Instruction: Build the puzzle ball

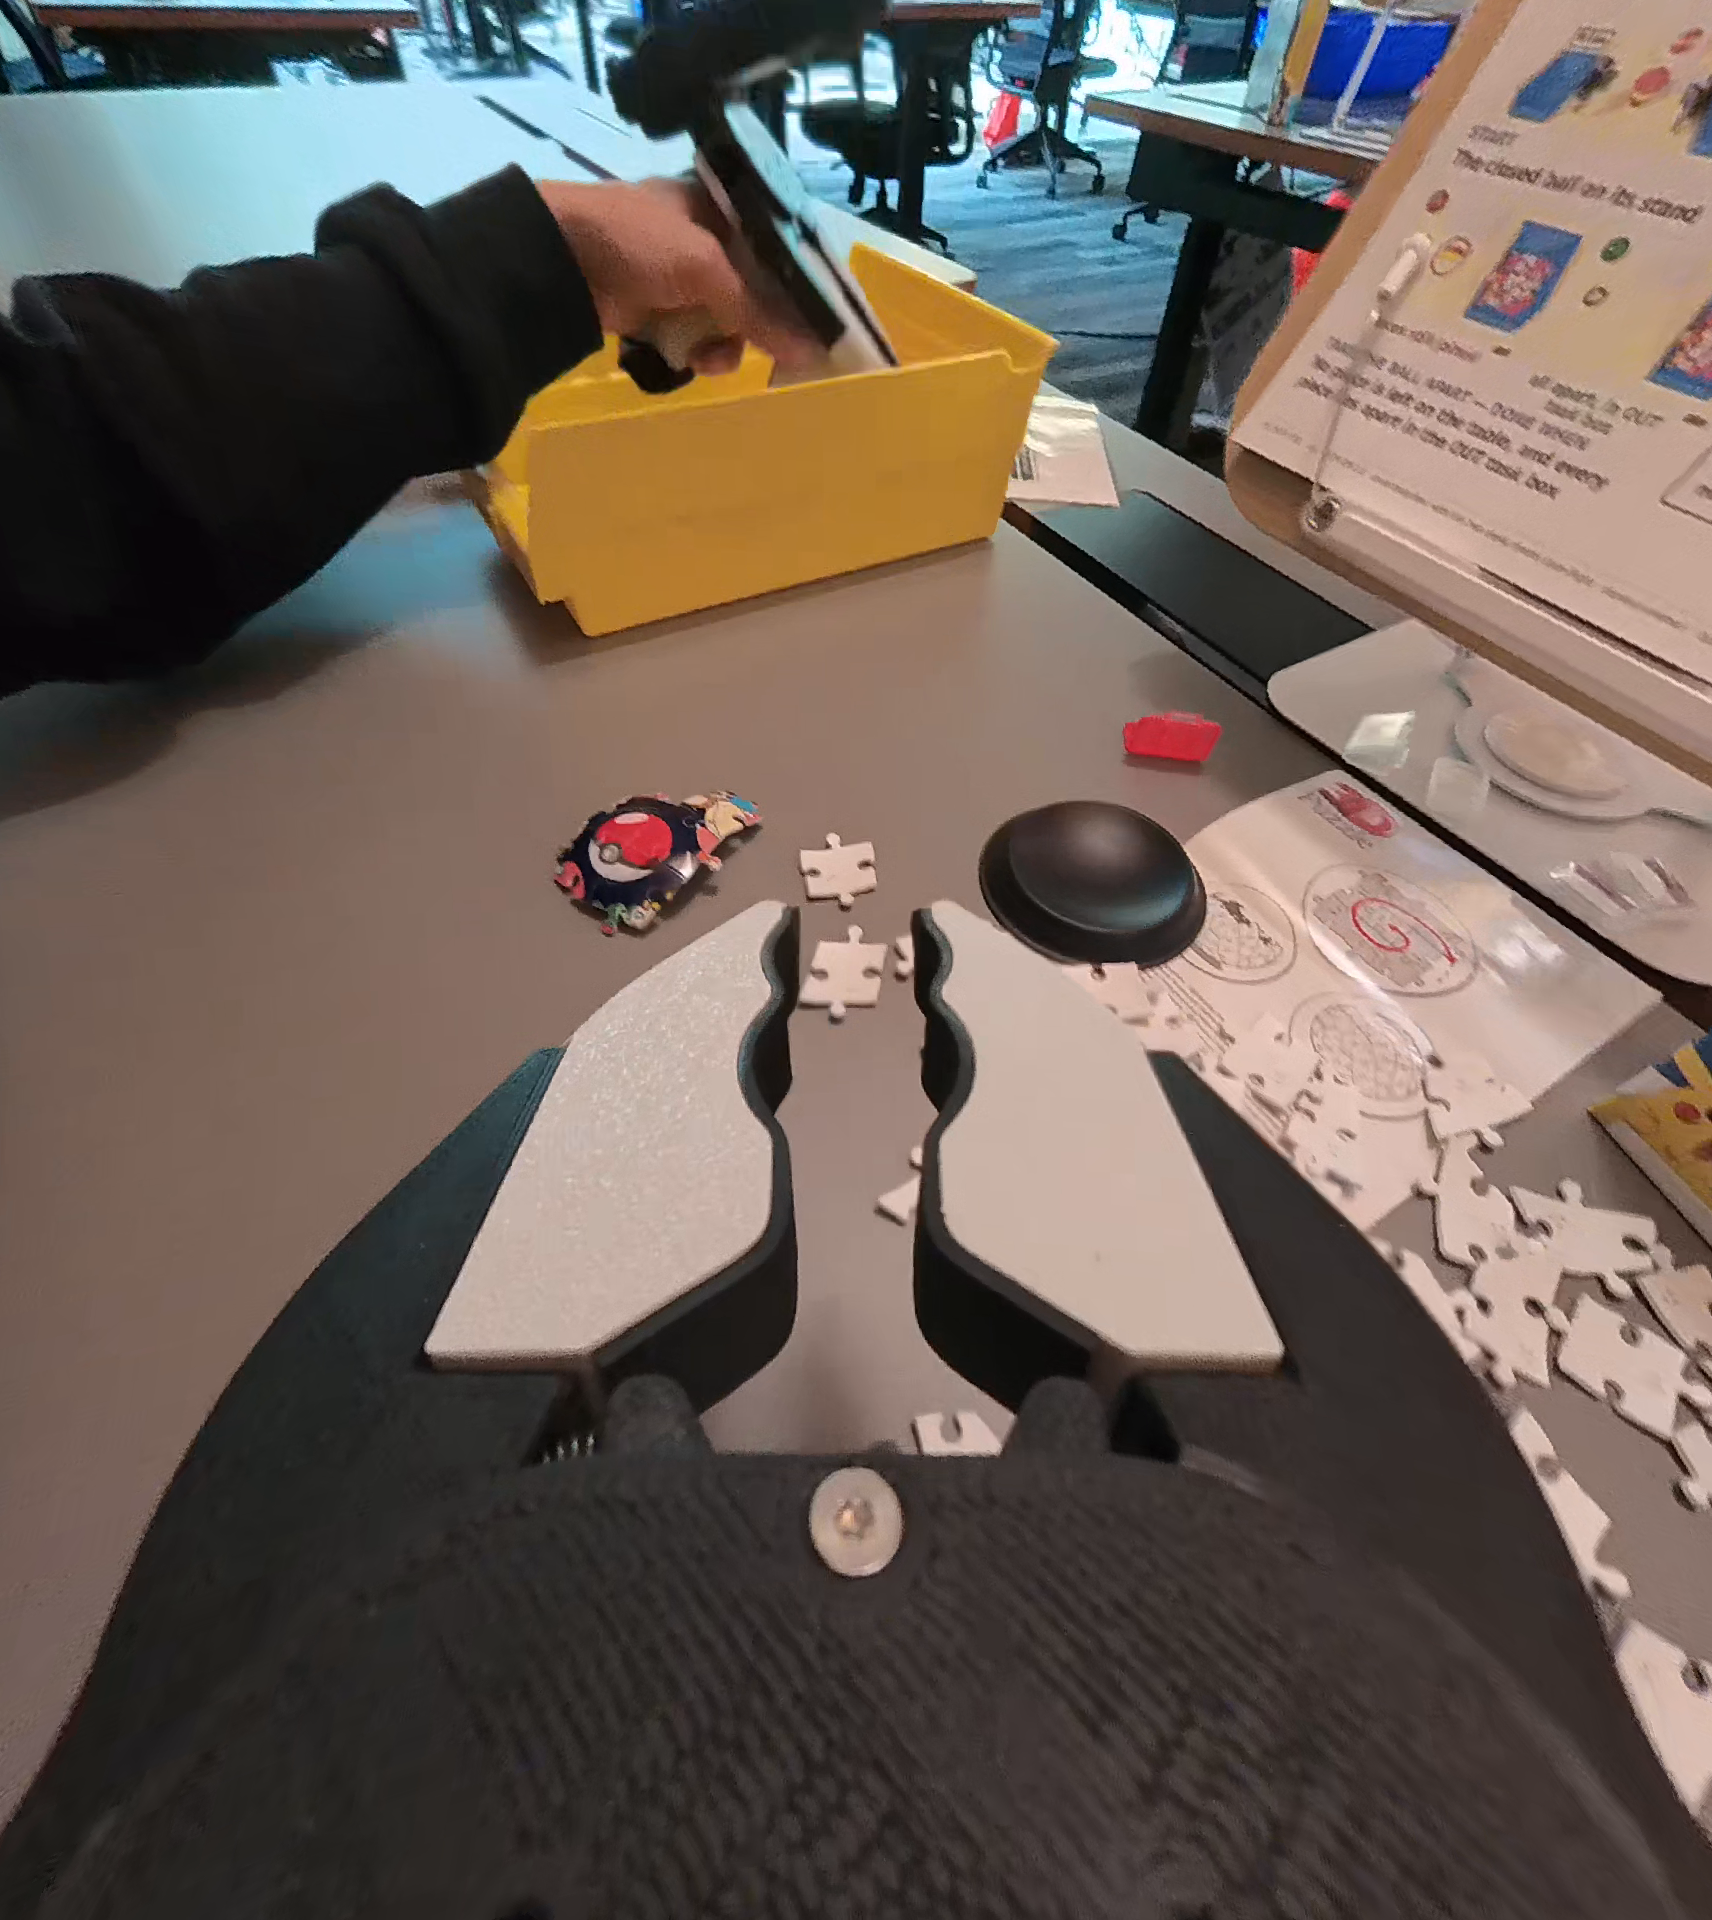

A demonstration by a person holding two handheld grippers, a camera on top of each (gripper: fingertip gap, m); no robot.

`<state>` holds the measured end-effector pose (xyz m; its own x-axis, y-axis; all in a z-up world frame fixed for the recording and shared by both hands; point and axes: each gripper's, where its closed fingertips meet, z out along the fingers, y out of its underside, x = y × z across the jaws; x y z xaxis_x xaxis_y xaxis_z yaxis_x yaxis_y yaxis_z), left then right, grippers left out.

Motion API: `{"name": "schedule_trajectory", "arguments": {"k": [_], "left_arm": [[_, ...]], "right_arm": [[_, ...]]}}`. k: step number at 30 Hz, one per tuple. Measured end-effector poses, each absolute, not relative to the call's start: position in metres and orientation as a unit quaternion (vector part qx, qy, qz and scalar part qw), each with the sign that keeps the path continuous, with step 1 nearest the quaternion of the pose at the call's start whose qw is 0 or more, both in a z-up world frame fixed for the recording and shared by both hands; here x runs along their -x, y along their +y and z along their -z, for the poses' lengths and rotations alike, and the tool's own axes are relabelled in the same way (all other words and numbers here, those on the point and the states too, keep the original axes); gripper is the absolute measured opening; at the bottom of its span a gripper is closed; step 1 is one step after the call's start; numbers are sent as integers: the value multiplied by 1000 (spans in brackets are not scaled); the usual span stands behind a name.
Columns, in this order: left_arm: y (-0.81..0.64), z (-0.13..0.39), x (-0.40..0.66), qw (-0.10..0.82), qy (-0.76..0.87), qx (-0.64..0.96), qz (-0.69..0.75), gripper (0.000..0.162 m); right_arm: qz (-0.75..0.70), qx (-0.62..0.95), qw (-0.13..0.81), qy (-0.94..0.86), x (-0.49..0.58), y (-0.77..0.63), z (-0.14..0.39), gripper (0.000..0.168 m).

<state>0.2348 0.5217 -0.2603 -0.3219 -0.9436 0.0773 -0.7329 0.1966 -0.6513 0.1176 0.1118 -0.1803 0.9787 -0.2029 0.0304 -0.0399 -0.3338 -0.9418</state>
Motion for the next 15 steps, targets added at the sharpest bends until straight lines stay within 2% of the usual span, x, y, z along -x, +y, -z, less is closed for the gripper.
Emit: {"name": "schedule_trajectory", "arguments": {"k": [1,4,7,8,9,12,15], "left_arm": [[516,238,-230,178,735,558,342,26],[484,156,-205,163,656,528,515,26],[429,73,-157,70,564,405,716,26],[413,51,-139,45,536,356,764,1],[399,33,-124,25,504,314,804,0],[350,21,-101,-17,484,275,831,0],[325,60,-117,92,553,350,750,0]], "right_arm": [[68,814,573,68,-115,117,178,21],[51,809,584,50,-106,138,166,26],[-1,776,629,50,-92,164,140,32],[-29,759,649,49,-85,173,129,35],[-58,739,670,52,-78,182,117,38],[-144,676,718,78,-68,202,85,36],[-161,677,713,90,-72,203,86,37]]}}
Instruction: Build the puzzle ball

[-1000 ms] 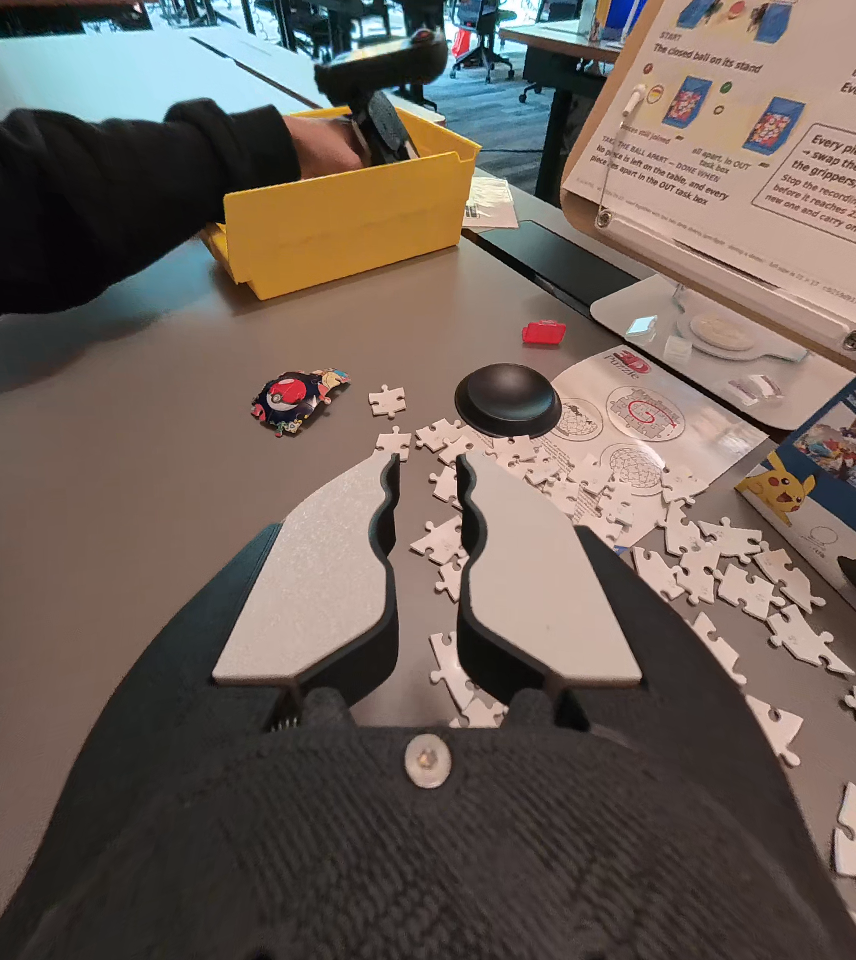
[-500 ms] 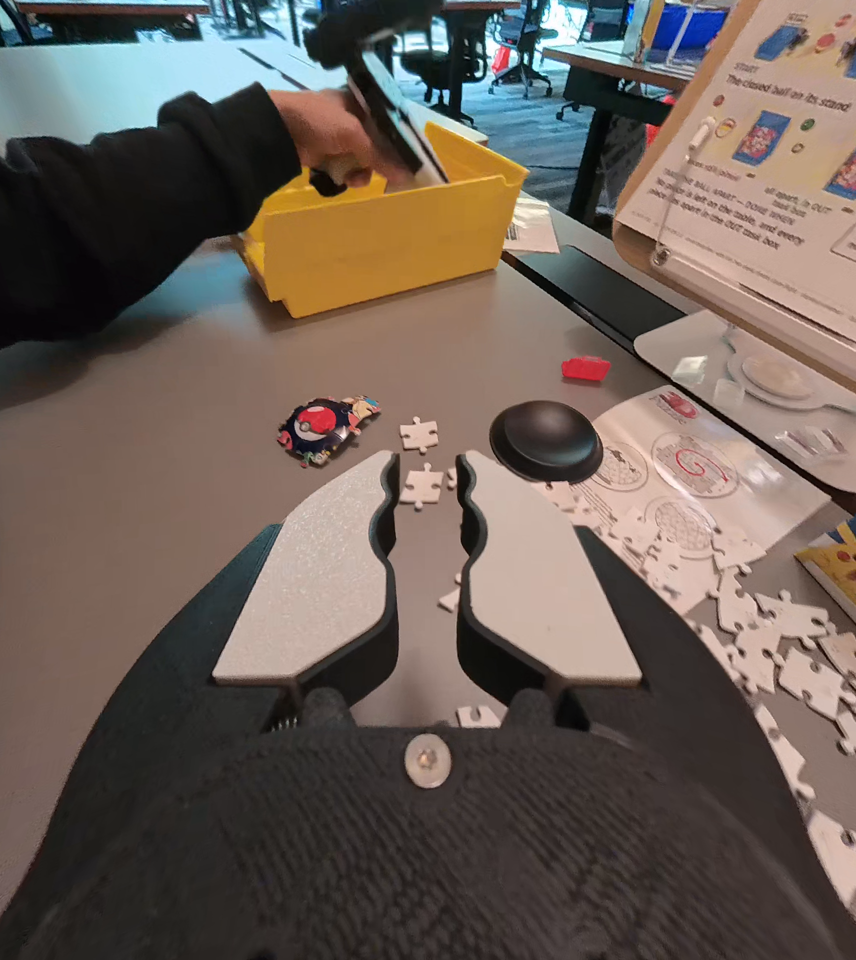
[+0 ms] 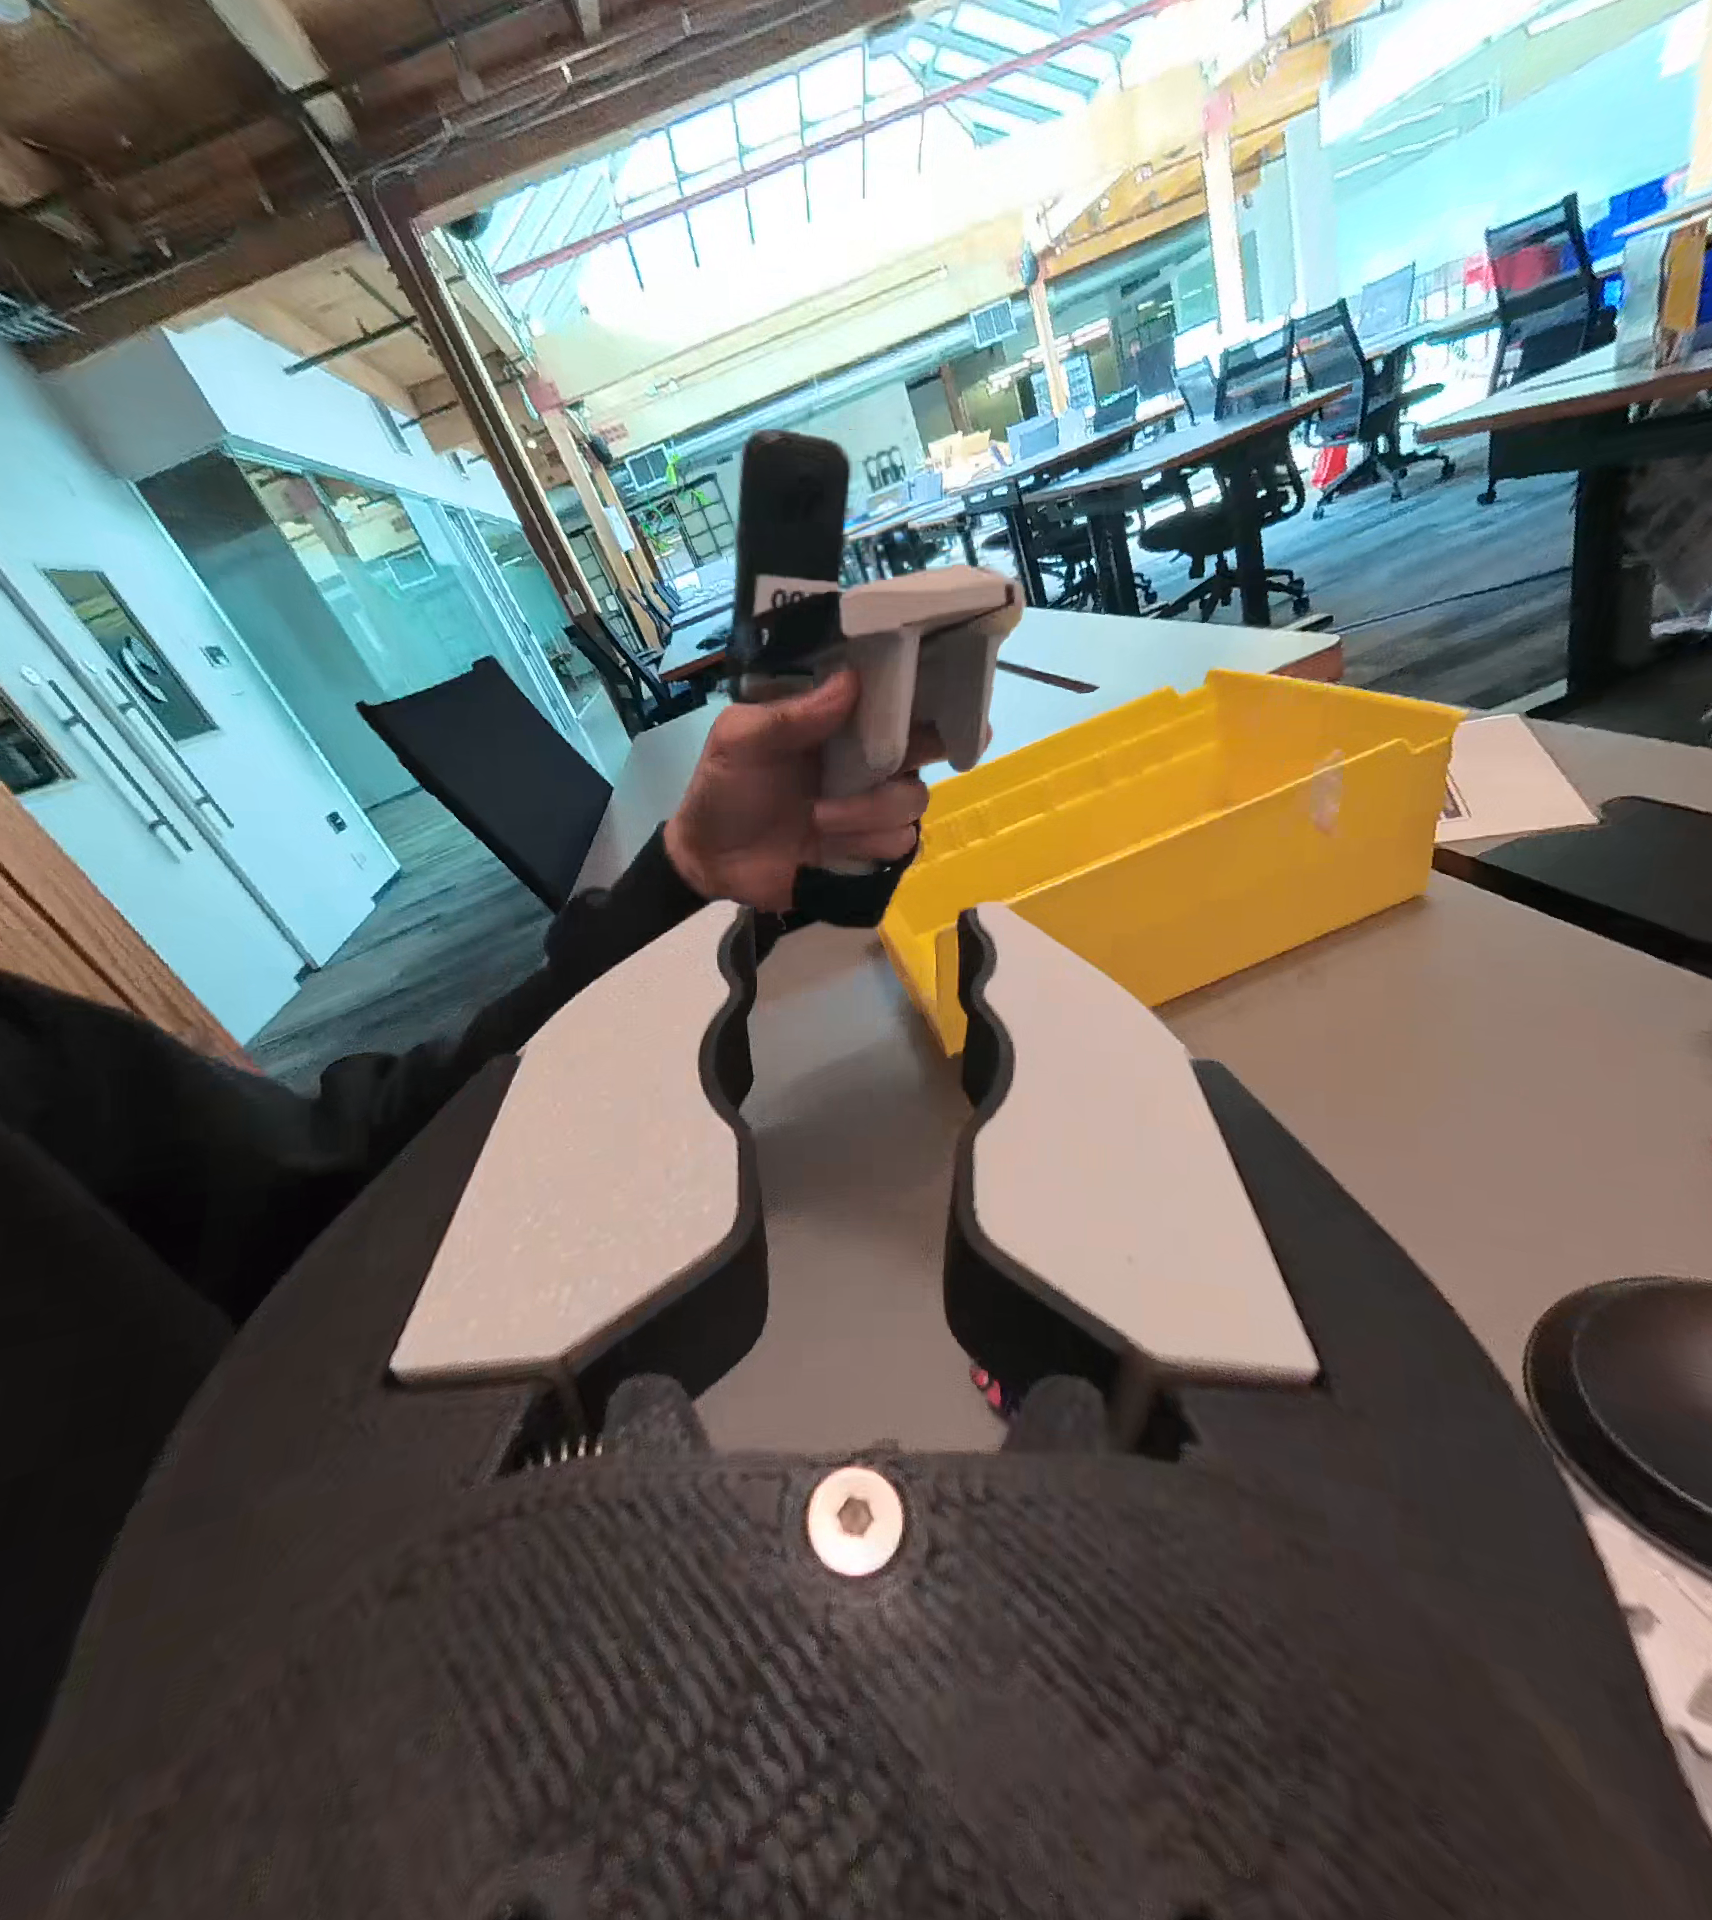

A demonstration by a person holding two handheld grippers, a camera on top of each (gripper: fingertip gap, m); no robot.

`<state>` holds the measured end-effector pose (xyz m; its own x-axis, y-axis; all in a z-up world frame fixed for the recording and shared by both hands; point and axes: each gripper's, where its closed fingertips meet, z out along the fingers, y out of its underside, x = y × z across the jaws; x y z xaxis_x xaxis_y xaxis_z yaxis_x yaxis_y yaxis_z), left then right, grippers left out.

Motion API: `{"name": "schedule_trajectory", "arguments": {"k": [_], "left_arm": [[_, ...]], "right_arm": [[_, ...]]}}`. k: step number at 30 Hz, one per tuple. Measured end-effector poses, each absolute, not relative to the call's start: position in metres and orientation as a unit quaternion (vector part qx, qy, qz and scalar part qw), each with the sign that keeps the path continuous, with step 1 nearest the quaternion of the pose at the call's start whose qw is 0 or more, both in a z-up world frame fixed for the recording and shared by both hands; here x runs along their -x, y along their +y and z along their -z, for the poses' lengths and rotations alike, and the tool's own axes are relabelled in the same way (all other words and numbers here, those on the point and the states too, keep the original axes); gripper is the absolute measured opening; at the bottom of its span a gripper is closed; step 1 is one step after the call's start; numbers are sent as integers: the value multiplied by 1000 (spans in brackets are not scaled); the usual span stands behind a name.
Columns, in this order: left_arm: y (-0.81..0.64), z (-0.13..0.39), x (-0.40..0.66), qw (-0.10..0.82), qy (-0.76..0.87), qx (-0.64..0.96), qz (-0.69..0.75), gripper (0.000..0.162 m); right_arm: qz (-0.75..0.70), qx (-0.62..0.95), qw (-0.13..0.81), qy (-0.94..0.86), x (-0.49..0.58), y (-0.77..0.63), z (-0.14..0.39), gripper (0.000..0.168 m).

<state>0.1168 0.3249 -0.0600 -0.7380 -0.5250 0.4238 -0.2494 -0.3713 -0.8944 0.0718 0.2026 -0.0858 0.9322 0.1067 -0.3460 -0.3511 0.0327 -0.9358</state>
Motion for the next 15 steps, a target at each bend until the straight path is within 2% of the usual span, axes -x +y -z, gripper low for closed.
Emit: {"name": "schedule_trajectory", "arguments": {"k": [4,9,12,14,15], "left_arm": [[326,58,-97,122,527,359,760,0],[370,75,-113,293,526,461,651,2],[354,83,-136,329,552,450,621,15],[344,98,-158,343,570,452,594,30],[343,107,-169,350,577,460,577,32]], "right_arm": [[-137,681,713,95,-73,165,104,34],[-106,708,690,110,-89,124,136,32],[-100,710,688,113,-98,110,142,32],[-103,710,688,112,-100,104,143,32],[-104,708,689,110,-100,101,141,32]]}}
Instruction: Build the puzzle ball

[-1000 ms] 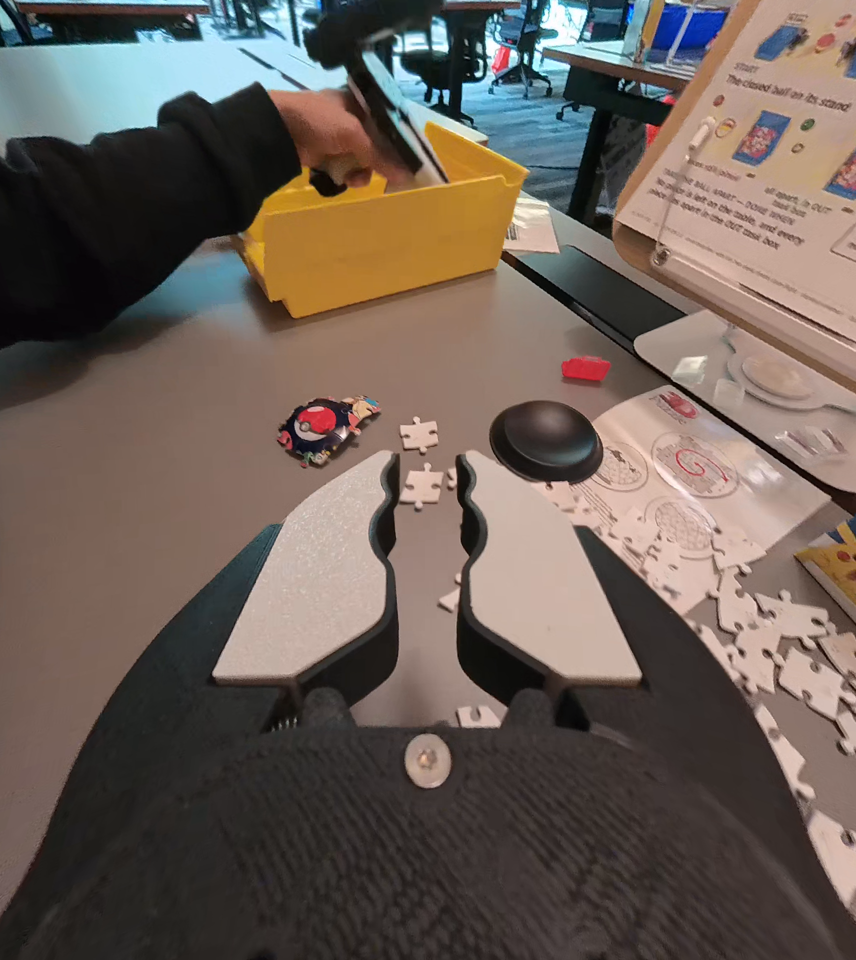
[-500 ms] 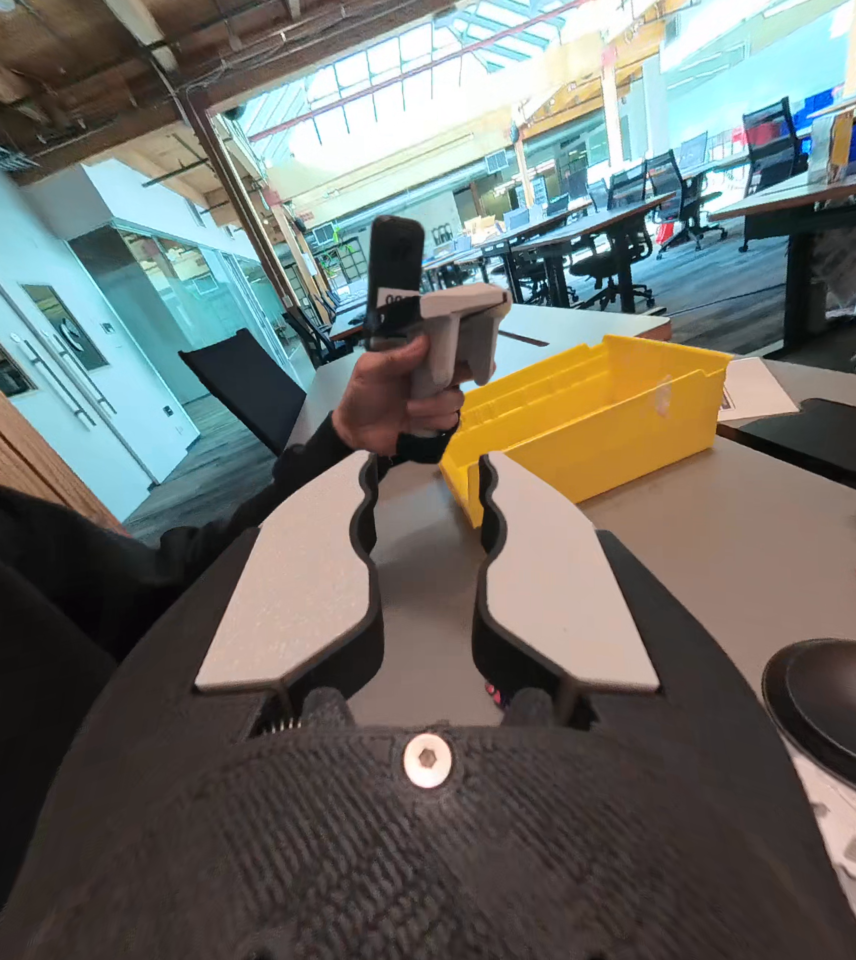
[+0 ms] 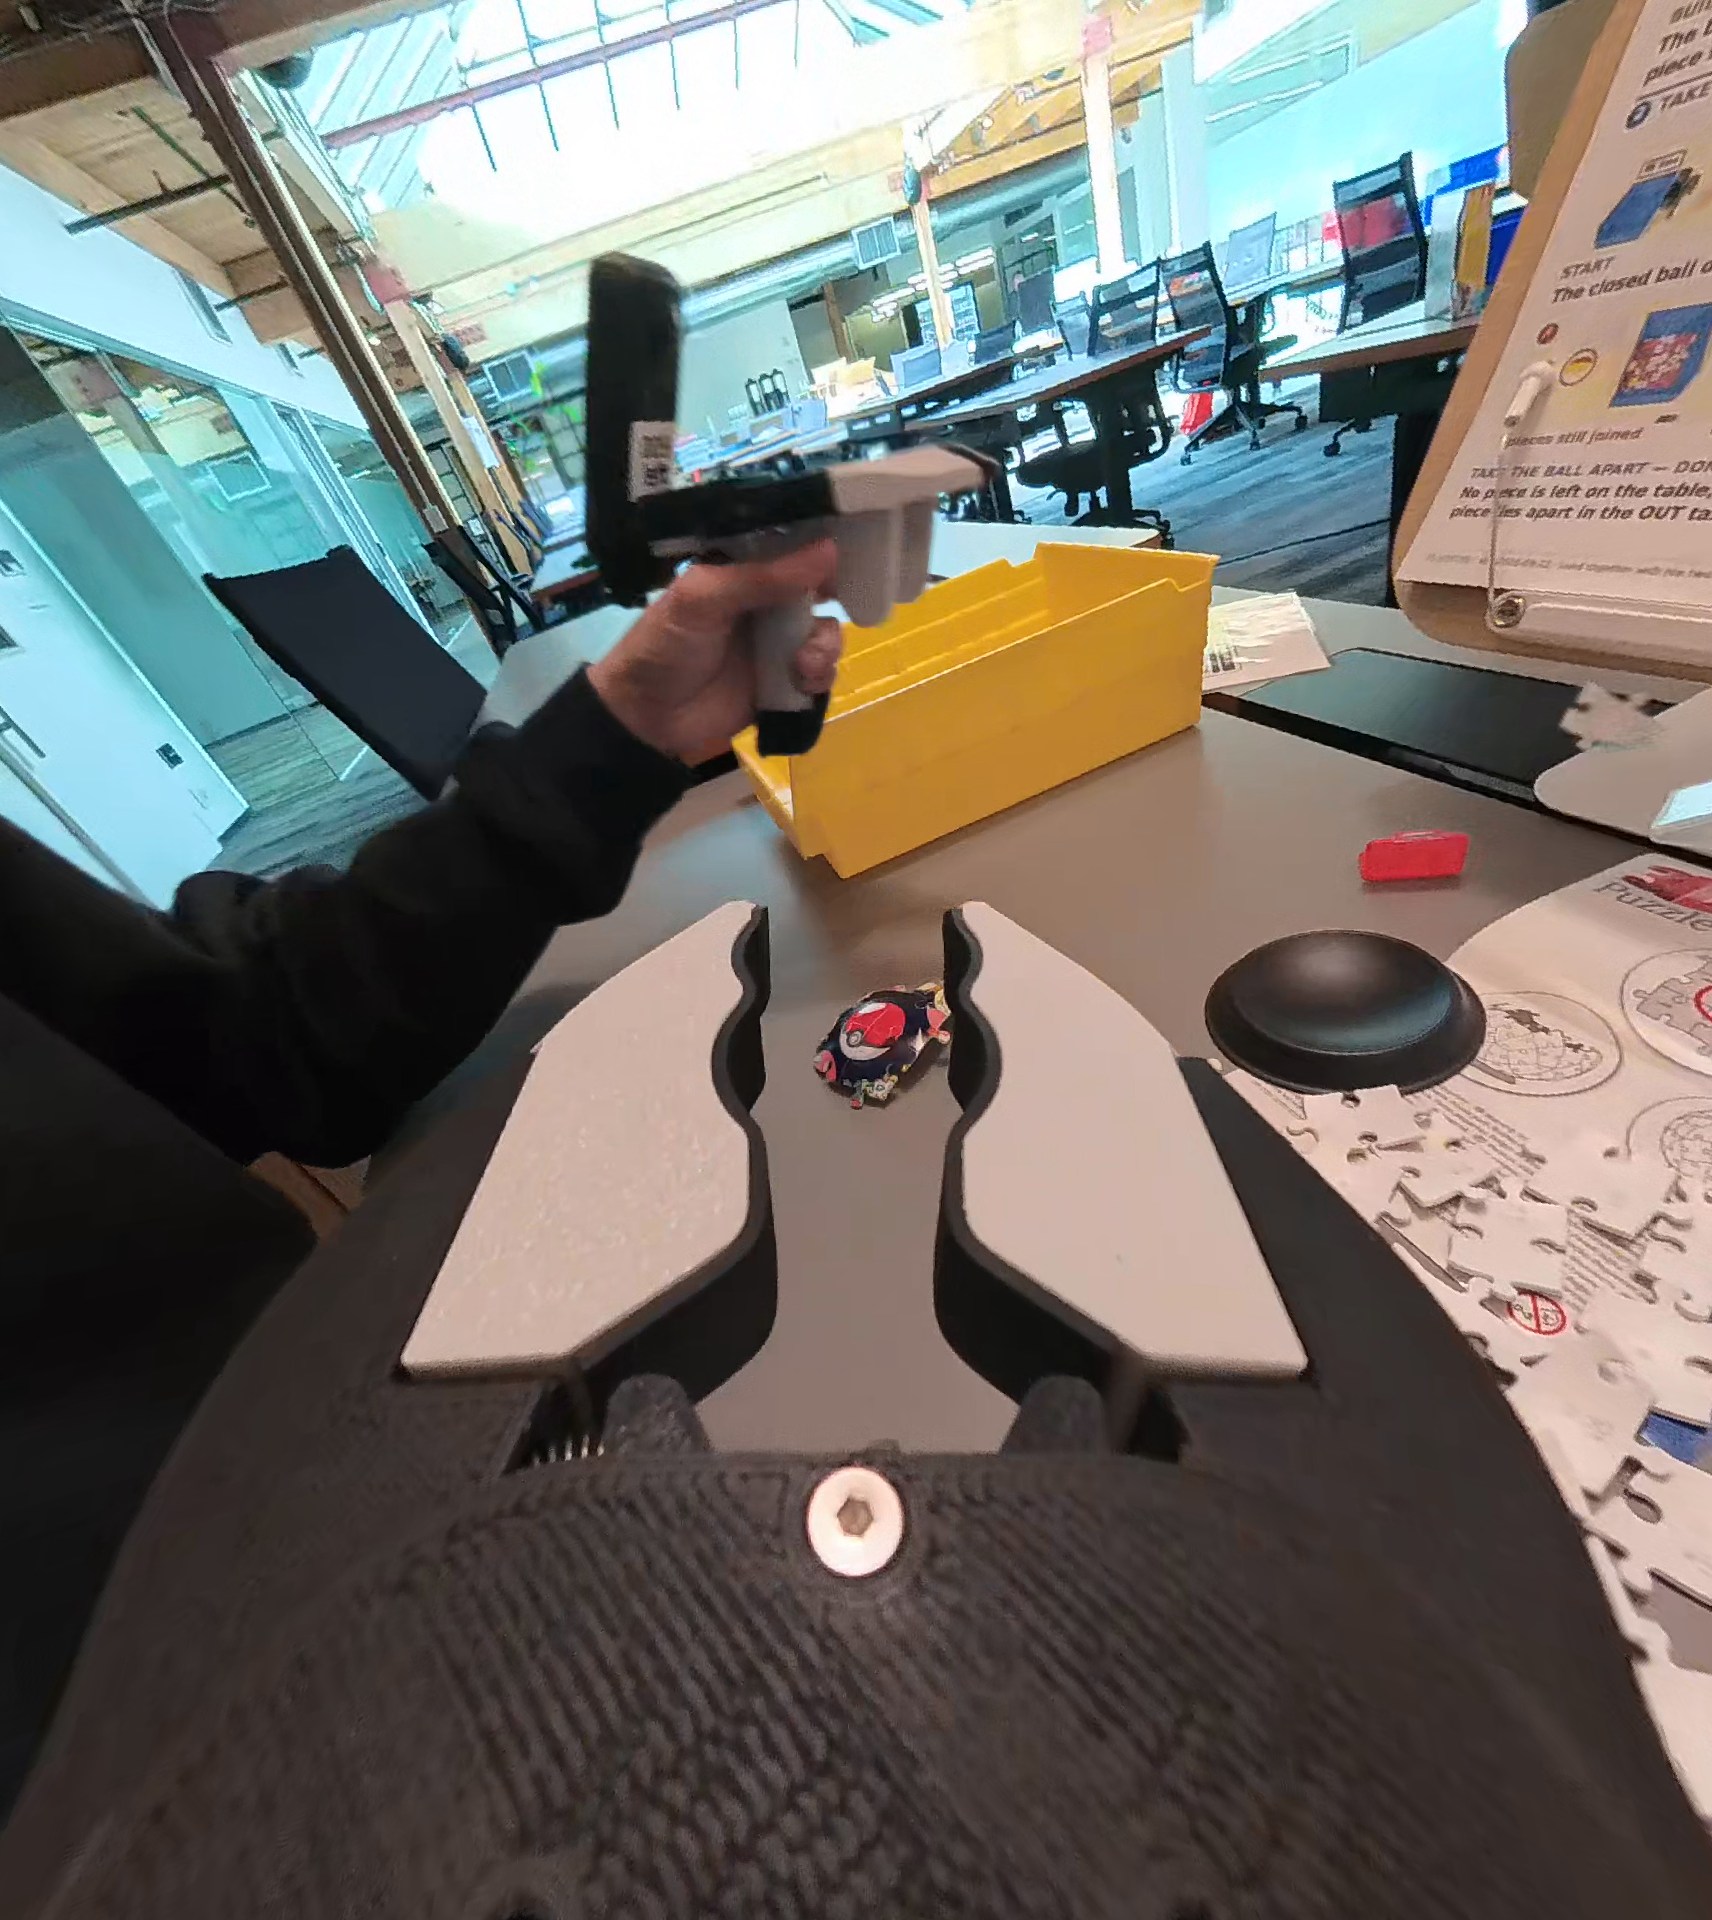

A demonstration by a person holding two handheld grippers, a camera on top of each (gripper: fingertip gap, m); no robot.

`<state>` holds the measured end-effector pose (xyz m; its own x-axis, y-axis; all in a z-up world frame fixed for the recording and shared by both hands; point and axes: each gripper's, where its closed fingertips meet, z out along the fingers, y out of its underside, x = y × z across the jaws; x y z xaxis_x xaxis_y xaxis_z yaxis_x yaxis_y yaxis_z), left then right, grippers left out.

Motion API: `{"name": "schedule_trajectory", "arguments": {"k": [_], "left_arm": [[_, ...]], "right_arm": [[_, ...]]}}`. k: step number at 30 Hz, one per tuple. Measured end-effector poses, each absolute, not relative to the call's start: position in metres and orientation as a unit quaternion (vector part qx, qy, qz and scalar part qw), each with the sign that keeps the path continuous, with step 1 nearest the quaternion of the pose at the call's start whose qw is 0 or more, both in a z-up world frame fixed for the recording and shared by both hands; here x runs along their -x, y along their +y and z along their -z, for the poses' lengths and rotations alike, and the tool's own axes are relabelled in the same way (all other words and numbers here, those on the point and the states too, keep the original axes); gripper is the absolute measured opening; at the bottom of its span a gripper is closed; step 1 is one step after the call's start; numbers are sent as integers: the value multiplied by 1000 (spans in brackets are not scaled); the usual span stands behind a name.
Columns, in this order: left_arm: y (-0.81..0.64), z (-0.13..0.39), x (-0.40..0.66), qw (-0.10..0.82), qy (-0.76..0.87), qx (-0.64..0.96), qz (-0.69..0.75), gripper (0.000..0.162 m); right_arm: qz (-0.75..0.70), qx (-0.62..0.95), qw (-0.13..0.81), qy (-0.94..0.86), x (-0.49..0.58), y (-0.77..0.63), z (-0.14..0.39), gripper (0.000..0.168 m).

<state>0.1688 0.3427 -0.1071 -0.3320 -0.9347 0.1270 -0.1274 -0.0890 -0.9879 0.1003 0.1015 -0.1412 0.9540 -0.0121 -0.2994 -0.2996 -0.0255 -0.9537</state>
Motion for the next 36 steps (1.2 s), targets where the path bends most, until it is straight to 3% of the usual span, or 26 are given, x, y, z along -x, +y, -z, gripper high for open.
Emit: {"name": "schedule_trajectory", "arguments": {"k": [11,16,18,23,34,36], "left_arm": [[351,192,-239,389,599,531,456,34],[363,227,-290,430,663,502,351,55],[369,241,-309,412,693,494,326,65],[366,263,-349,325,737,467,365,67],[377,291,-406,236,793,404,390,90],[377,298,-410,221,809,397,373,101]], "right_arm": [[-68,727,676,100,-98,76,146,31],[-57,732,670,106,-101,73,147,31],[-52,735,668,99,-98,71,146,31],[-22,752,654,84,-94,61,155,31],[-11,768,638,55,-87,55,163,32],[-8,773,632,47,-86,56,166,32]]}}
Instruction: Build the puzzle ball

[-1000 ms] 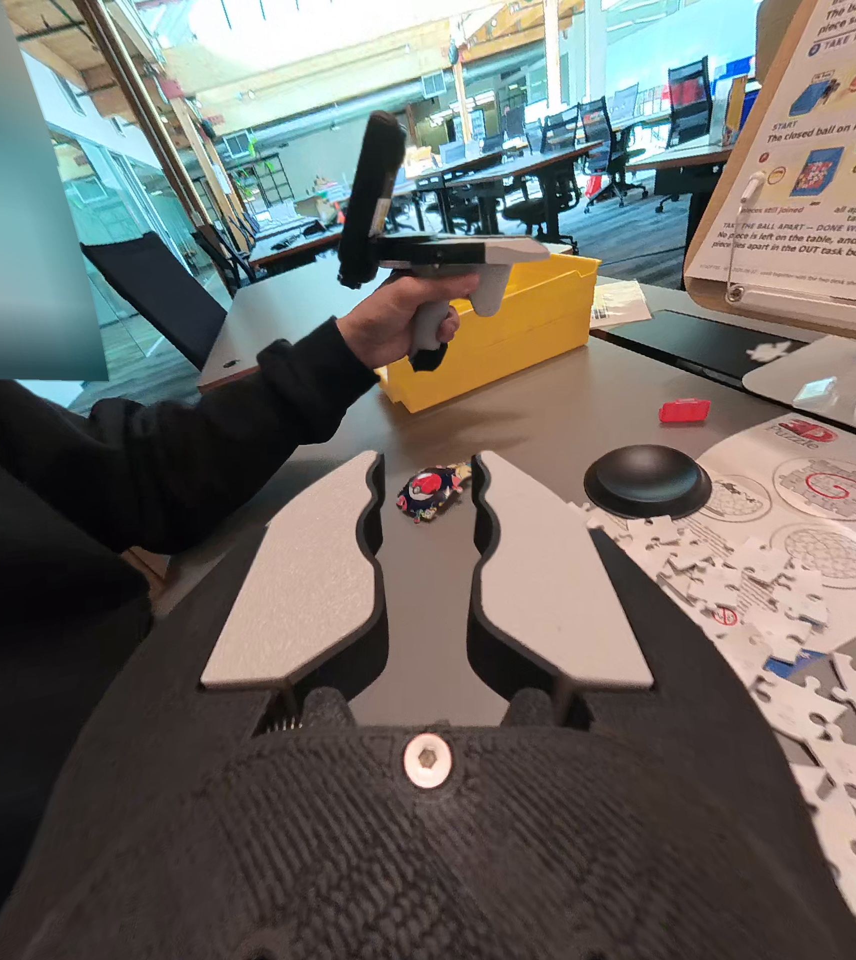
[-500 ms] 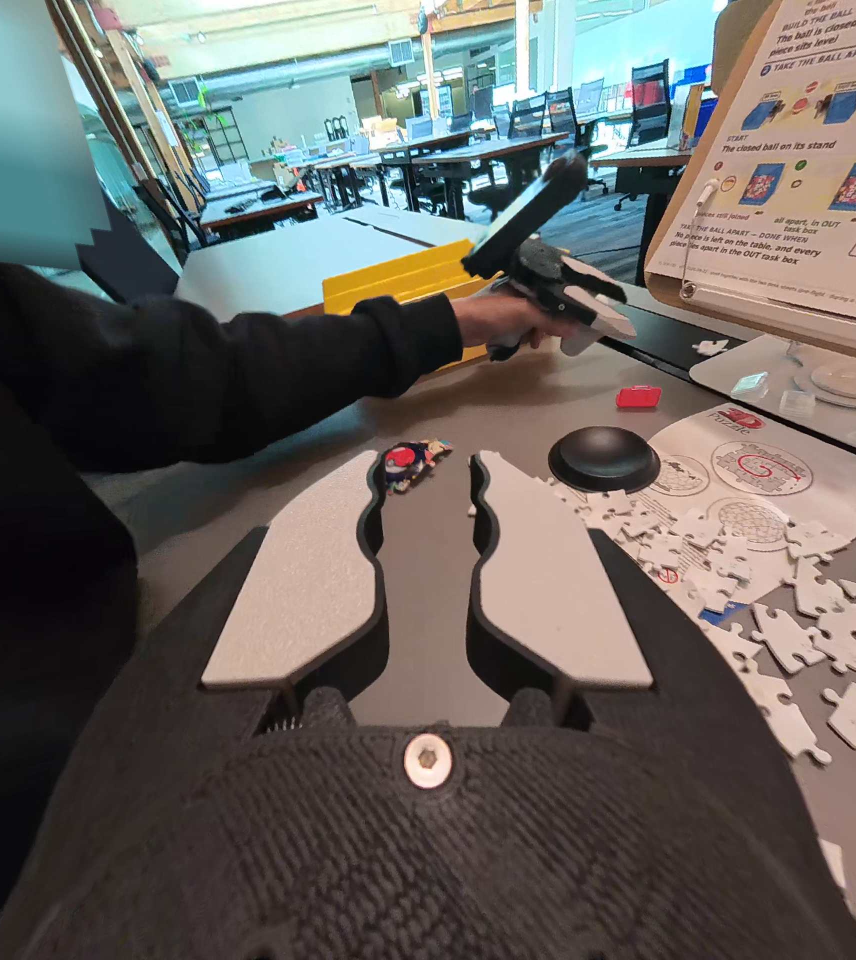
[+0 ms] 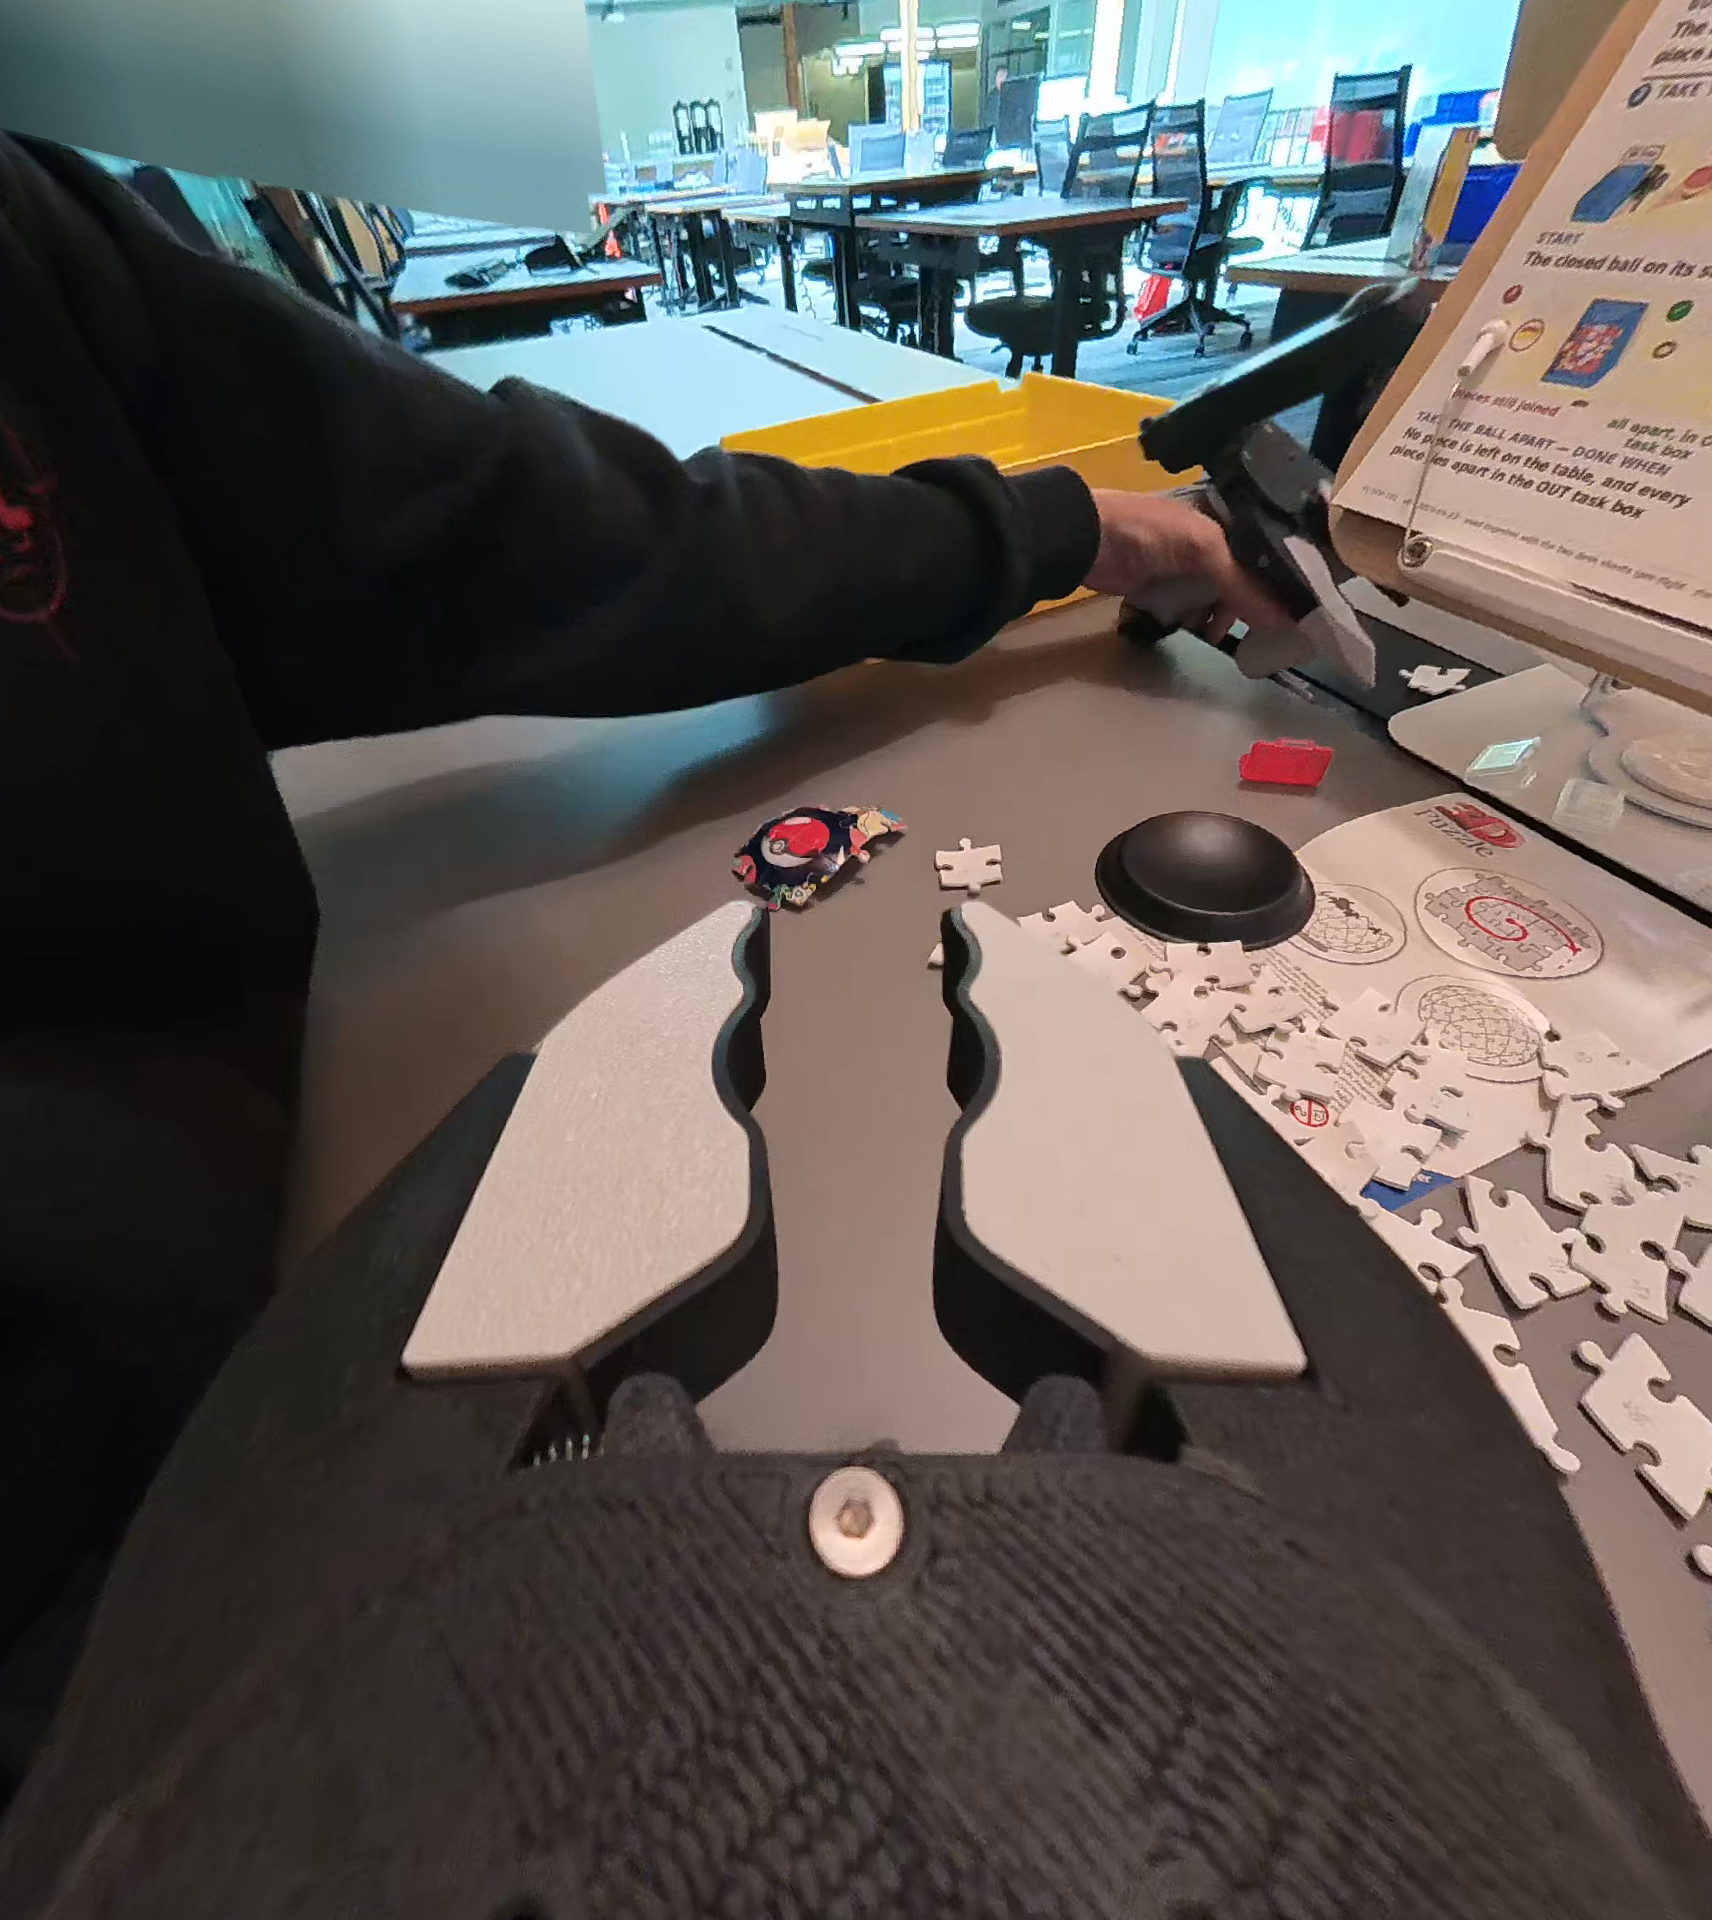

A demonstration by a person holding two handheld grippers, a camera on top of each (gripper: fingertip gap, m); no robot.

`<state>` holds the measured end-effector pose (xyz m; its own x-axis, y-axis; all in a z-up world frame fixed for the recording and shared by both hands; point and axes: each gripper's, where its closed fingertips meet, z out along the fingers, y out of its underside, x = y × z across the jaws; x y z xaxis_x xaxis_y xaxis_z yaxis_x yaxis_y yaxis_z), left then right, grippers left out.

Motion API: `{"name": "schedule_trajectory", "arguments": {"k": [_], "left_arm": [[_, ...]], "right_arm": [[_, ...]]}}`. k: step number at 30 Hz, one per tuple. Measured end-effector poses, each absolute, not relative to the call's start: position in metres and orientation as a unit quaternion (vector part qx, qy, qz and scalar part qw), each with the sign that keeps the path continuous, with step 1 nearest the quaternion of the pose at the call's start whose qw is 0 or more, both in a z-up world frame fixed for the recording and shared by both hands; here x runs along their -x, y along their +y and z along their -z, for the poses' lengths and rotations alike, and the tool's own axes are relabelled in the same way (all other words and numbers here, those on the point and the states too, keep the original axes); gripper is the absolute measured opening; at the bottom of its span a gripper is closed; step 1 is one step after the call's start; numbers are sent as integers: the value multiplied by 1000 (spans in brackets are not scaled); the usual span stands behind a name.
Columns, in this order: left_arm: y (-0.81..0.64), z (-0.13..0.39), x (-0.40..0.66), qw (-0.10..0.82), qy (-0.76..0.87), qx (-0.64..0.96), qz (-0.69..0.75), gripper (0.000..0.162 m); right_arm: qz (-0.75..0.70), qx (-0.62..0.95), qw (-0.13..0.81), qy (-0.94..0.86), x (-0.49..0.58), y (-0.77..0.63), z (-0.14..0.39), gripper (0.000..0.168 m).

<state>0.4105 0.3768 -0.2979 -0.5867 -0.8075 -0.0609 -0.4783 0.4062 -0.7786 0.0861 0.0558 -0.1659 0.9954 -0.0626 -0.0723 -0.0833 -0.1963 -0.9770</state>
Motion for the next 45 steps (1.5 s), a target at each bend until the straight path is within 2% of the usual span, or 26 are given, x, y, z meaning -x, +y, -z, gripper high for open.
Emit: {"name": "schedule_trajectory", "arguments": {"k": [5,9,13,16,19,23,25,26,34,38,41,45], "left_arm": [[385,297,-429,238,805,402,365,91],[389,310,-432,193,807,438,346,75],[380,317,-429,161,828,419,336,76],[378,318,-434,163,827,424,331,87],[374,318,-438,164,828,422,331,84],[372,317,-437,165,828,418,335,74],[369,316,-434,165,832,405,340,41],[368,316,-434,168,832,406,340,36],[381,314,-417,172,813,440,339,34],[404,279,-396,279,756,476,352,34],[401,237,-359,384,724,466,334,33],[377,199,-286,480,696,461,270,33]], "right_arm": [[-9,781,623,41,-86,61,172,32],[-7,781,623,27,-83,63,174,32],[-9,785,619,21,-83,63,178,32],[-7,782,623,20,-83,63,178,31],[-4,780,626,21,-85,62,178,31],[5,779,627,23,-86,58,179,31],[8,777,629,28,-88,56,178,31],[9,775,631,28,-88,55,178,31],[23,769,637,47,-93,49,175,31],[51,766,635,86,-110,49,173,31],[71,762,631,122,-123,49,173,41],[105,746,630,188,-140,26,158,55]]}}
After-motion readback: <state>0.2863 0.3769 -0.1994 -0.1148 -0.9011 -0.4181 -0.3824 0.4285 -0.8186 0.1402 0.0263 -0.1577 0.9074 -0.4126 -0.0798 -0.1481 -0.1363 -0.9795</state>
